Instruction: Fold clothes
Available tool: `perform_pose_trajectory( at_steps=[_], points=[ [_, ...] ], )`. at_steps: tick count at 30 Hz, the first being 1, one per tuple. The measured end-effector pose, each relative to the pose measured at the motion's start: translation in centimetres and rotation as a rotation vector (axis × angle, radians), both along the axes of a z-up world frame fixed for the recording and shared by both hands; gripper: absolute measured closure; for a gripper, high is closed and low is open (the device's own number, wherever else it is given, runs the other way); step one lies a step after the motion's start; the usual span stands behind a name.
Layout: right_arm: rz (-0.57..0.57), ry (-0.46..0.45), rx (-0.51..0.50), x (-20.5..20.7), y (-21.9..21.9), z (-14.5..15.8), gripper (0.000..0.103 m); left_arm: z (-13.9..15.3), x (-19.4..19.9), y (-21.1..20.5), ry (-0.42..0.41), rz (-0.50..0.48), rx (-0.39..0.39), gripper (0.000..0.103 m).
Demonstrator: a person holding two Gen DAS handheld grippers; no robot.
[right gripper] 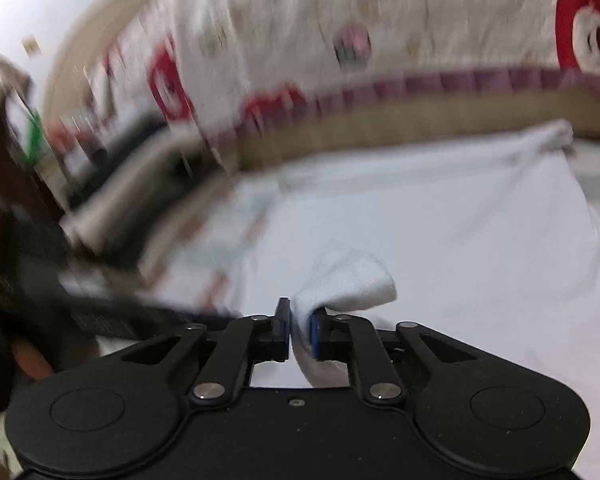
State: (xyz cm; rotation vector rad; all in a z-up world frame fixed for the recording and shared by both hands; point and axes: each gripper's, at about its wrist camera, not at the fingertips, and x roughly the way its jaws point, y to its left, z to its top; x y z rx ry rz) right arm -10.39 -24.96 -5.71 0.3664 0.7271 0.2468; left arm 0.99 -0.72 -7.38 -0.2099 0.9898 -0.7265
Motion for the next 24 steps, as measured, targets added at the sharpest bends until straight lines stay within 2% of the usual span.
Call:
perform_pose_trajectory(
  at_steps=[1, 3, 6, 7, 11, 13, 16, 18, 20, 23, 24],
  points=[
    [-0.018, 0.024, -0.013, -0.1, -0.6, 0.3, 0.061, -0.2, 0.1, 0.4, 0.011, 0.008, -0.004, 0.057],
    [-0.058, 0.065, -0.033, -0.5, -2.3, 1.1, 0.043, -0.6, 0.2, 0.2, 0.026, -0.011, 0.004, 0.056],
    [-0.081, 0.106, -0.081, -1.9, -6.9, 3.6, 0.042, -1.1, 0.3, -0.1, 0.045, -0.039, 0.019, 0.054],
    [-0.082, 0.132, -0.144, -2.4, -8.3, 4.2, 0.042, -1.2, 0.4, -0.4, 0.051, -0.045, 0.023, 0.053],
    [-0.02, 0.251, -0.513, -4.4, -12.3, 5.3, 0.042, -1.3, 1.1, -1.2, 0.109, -0.055, 0.003, 0.052],
    [0.023, 0.328, -0.575, -5.8, -14.1, 4.6, 0.042, -1.3, 1.6, -2.4, 0.14, -0.072, -0.002, 0.049],
    [0.008, 0.429, -0.535, -7.3, -16.9, 2.8, 0.044, -1.9, 2.1, -4.5, 0.189, -0.063, 0.012, 0.038],
    [-0.016, 0.483, -0.467, -8.4, -18.7, 1.2, 0.049, -3.1, 2.2, -6.2, 0.242, -0.025, 0.035, 0.037],
    [-0.027, 0.514, -0.41, -9.2, -19.6, -0.3, 0.049, -4.1, 2.5, -7.3, 0.303, -0.011, 0.03, 0.037],
    [0.001, 0.547, -0.353, -9.8, -19.9, -2.1, 0.054, -4.8, 2.7, -8.2, 0.287, 0.024, 0.045, 0.037],
    [0.016, 0.544, -0.349, -9.8, -19.9, -2.1, 0.052, -5.1, 2.9, -8.4, 0.282, 0.028, 0.041, 0.039]
  ],
)
